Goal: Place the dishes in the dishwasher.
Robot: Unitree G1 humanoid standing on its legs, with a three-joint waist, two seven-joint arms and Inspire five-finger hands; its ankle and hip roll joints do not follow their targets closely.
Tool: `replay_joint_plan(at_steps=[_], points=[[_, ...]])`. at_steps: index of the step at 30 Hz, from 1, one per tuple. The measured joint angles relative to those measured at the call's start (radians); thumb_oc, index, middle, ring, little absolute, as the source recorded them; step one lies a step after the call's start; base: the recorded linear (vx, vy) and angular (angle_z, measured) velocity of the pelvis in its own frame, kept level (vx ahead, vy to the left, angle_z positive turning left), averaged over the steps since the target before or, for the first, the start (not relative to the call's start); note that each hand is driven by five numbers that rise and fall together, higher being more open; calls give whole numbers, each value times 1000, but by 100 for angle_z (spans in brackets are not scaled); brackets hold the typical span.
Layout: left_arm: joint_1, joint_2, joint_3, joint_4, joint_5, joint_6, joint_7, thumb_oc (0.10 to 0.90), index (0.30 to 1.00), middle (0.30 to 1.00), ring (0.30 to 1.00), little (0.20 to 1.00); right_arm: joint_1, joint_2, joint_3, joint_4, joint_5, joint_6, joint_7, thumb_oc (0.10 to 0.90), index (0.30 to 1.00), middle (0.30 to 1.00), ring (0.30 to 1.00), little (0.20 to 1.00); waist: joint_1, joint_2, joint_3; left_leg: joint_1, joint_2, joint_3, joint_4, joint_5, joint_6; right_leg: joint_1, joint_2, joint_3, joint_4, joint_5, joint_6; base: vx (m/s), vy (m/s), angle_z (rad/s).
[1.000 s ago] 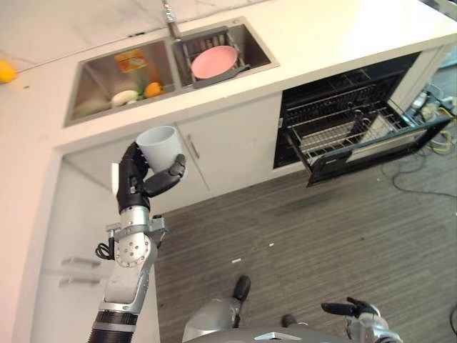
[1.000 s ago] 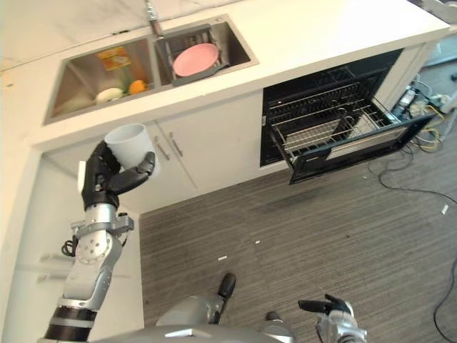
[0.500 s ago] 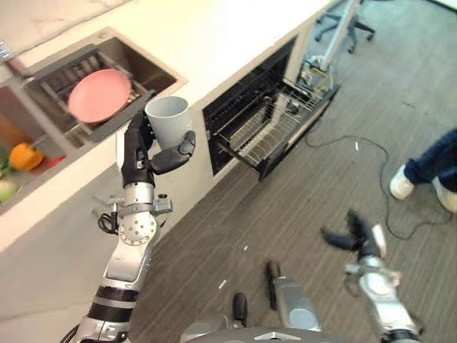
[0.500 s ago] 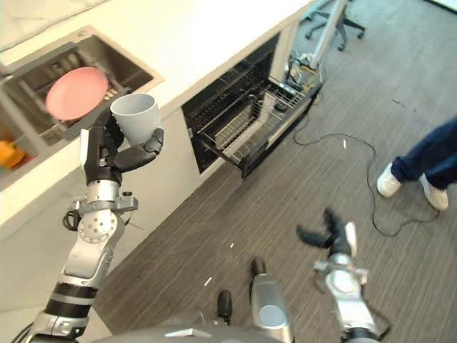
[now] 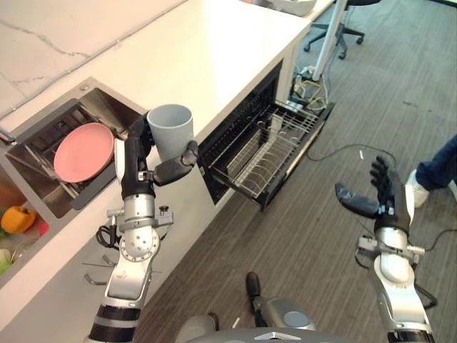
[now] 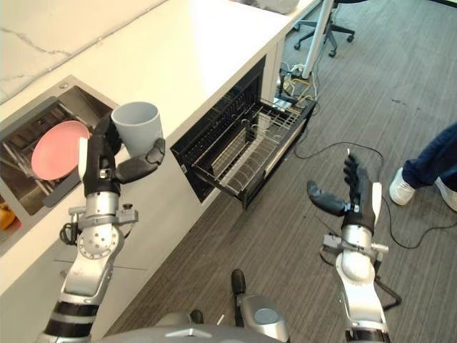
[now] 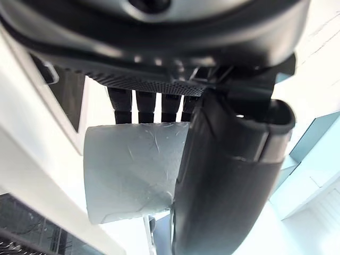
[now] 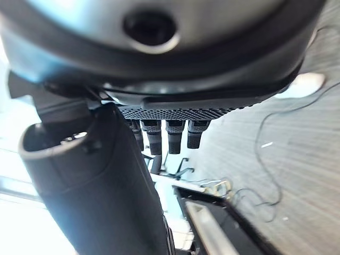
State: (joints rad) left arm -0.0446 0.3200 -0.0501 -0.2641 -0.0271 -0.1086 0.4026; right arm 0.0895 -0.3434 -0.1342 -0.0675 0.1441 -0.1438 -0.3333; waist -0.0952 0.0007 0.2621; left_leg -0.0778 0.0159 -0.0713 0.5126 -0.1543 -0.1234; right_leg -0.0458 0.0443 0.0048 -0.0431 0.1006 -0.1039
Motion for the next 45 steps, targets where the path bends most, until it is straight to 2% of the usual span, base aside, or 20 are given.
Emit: replay_joint_plan(at_steps=[2,3,6,9,11,18,21,24,26,27,28,30,32,33,34,35,36,37,39,45], points=[[-8,5,-11,-3,0,0,9,400,300,300,300,300,-42,3,14,1,15,-3,0,800,900,900,900,900,29,-20,11,-39,-36,-48,48,-14,-1,39,-22,22,-22,1,8,95,-22,-14],[-11,10,-22,-5,1,0,8,400,300,300,300,300,-51,-3,21,0,15,-18,-3,800,900,900,900,900,26,-28,15,-26,-46,-35,-113,-30,10,75,-41,8,-52,6,15,56,-6,26],[-17,10,-24,-18,2,-1,21,400,300,300,300,300,-57,-23,20,3,17,-27,-4,800,900,900,900,900,22,-4,28,-33,-12,16,-301,79,21,125,-31,-24,-54,-21,27,108,31,17],[-18,29,-20,-20,4,-1,25,400,300,300,300,300,-42,-14,14,3,32,-27,-4,800,900,900,900,900,8,1,25,73,16,24,-462,131,15,163,-34,-23,-53,-51,59,111,81,-5],[-20,28,-21,-22,16,-1,24,400,300,300,300,300,-30,-14,2,4,39,-27,-6,800,900,900,900,900,-18,17,18,124,20,24,-547,195,53,174,-38,-29,-53,-64,79,57,98,13],[-20,40,-66,-82,-5,-1,13,400,300,300,300,300,25,-11,3,1,54,-26,9,800,900,900,900,900,-14,9,18,178,-38,10,-603,215,108,193,-99,-5,-46,-50,138,8,95,12],[-21,74,-89,-106,-5,-3,1,400,300,300,300,300,25,-4,20,0,54,-26,28,800,900,900,900,900,-1,-12,18,162,-51,32,-603,210,126,165,-109,62,-49,-39,160,-169,-7,-27],[-38,117,-103,-100,-54,-9,-23,400,300,300,300,300,8,34,67,0,54,-31,36,800,900,900,900,900,-1,-88,17,85,-44,96,-568,210,130,78,-118,152,-40,-32,209,-194,-126,-57],[-88,146,-139,-59,-65,-8,-39,400,300,300,300,300,-3,96,81,6,56,-30,31,800,900,900,900,900,-14,-117,20,30,-13,110,-540,210,134,35,-101,189,-49,3,261,-403,-288,-41],[-97,123,-143,-35,-69,-5,-42,400,300,300,300,300,-34,99,92,25,54,-30,28,800,900,900,900,900,14,-96,31,28,25,146,-521,208,141,13,-103,118,0,-66,230,-335,-230,-98],[-106,95,-142,-17,-84,-5,-38,400,300,300,300,300,-69,98,93,41,54,-28,29,800,900,900,900,900,46,-65,47,28,60,186,-492,204,146,-8,-159,-11,86,-88,224,-146,-117,-119],[-102,68,-142,-14,-96,-11,-34,400,300,300,300,300,-88,90,99,28,54,-28,40,800,900,900,900,900,94,-12,43,40,107,211,-470,189,132,41,-313,-116,93,-61,269,-157,-227,-86],[-93,93,-121,-23,-95,-16,-22,400,300,300,300,300,-100,88,130,26,69,-28,41,800,900,900,900,900,153,-32,37,65,123,264,-471,183,81,83,-397,-216,42,-23,322,-107,-270,-77],[-86,111,-109,-29,-93,-17,-10,400,300,300,300,300,-90,97,149,12,84,-30,54,800,900,900,900,900,176,-70,30,67,126,277,-465,190,58,116,-384,-190,-26,31,348,-77,-226,-67],[-86,111,-109,-29,-93,-17,-10,400,300,300,300,300,-90,97,149,12,84,-30,54,800,900,900,900,900,176,-70,30,67,126,277,-465,190,58,116,-384,-190,-26,31,348,-35,-169,-7],[-64,126,-75,-35,-78,-25,-8,400,300,300,300,300,-79,102,170,-2,112,-34,78,800,900,900,900,900,171,-121,12,60,124,264,-471,201,10,132,-358,-208,-24,45,340,-25,-178,-22],[-17,103,-37,-50,-73,-32,1,400,300,300,300,300,-74,107,177,-12,125,-34,96,800,900,900,900,900,192,-132,6,67,148,292,-476,209,-16,132,-331,-211,-54,-15,314,-50,-231,-27],[18,39,-23,-42,-71,-35,15,400,300,300,300,300,-78,95,171,-14,142,-35,99,800,900,900,900,900,179,-84,5,55,206,277,-479,225,-24,133,-269,-207,-56,-8,295,-59,-188,-21],[54,-14,-94,-9,-71,-31,10,400,300,300,300,300,-37,54,137,-8,185,-32,89,800,900,900,900,900,139,-38,-12,63,244,206,-525,247,-24,136,-200,-204,-56,-22,255,-48,-114,18],[-34,-9,-224,22,-35,-11,-17,400,300,300,300,300,-43,36,76,-15,269,-46,57,800,900,900,900,900,61,14,-19,79,265,181,-604,310,-77,136,-155,-232,-59,-13,228,-60,-45,13]])
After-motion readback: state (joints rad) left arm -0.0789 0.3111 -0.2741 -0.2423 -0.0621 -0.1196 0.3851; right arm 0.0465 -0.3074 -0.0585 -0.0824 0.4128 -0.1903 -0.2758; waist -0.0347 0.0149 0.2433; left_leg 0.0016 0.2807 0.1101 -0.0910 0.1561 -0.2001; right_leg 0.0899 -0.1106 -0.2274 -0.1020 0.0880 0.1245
